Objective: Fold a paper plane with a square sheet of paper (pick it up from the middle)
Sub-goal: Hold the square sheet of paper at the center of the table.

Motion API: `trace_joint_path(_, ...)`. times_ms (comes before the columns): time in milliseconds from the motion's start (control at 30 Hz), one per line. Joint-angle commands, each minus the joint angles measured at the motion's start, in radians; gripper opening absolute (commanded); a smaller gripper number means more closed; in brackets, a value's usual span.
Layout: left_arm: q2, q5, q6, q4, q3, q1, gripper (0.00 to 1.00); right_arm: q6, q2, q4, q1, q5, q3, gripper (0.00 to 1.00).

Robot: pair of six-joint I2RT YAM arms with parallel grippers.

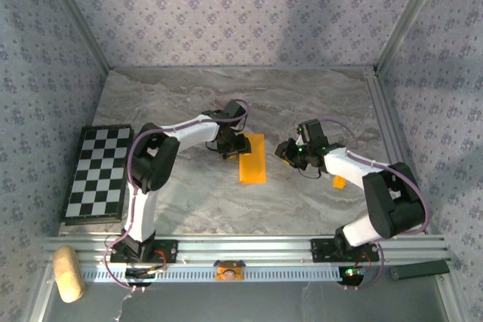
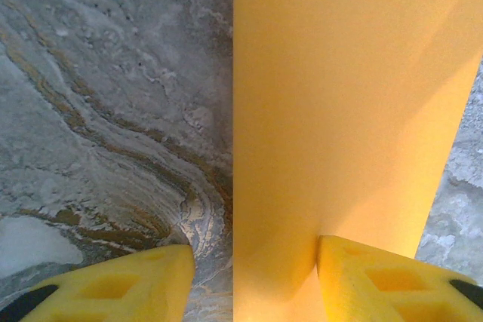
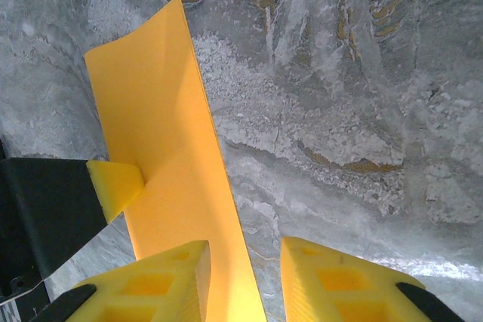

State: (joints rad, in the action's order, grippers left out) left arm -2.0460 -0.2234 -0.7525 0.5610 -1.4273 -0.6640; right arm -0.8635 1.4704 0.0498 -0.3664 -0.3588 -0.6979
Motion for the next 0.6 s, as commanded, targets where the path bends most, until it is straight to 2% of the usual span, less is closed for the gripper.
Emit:
trace_joint_path(0, -0.088, 0.056, 0.027, -0.039, 0.002, -0.003, 0.49, 0.021, 0.009, 0.03, -0.009, 0.007, -0.009, 0.31)
trace_joint_path(433, -0.104, 0.055, 0.032, -0.036, 0.002, -0.005, 0.49, 0.04, 0.025, 0.024, -0.02, -0.014, -0.023, 0.31)
trace_joint_path(567, -0.106, 0.053, 0.033, -0.036, 0.002, -0.004, 0.49, 0.049, 0.05, 0.019, -0.035, -0.027, -0.041, 0.28)
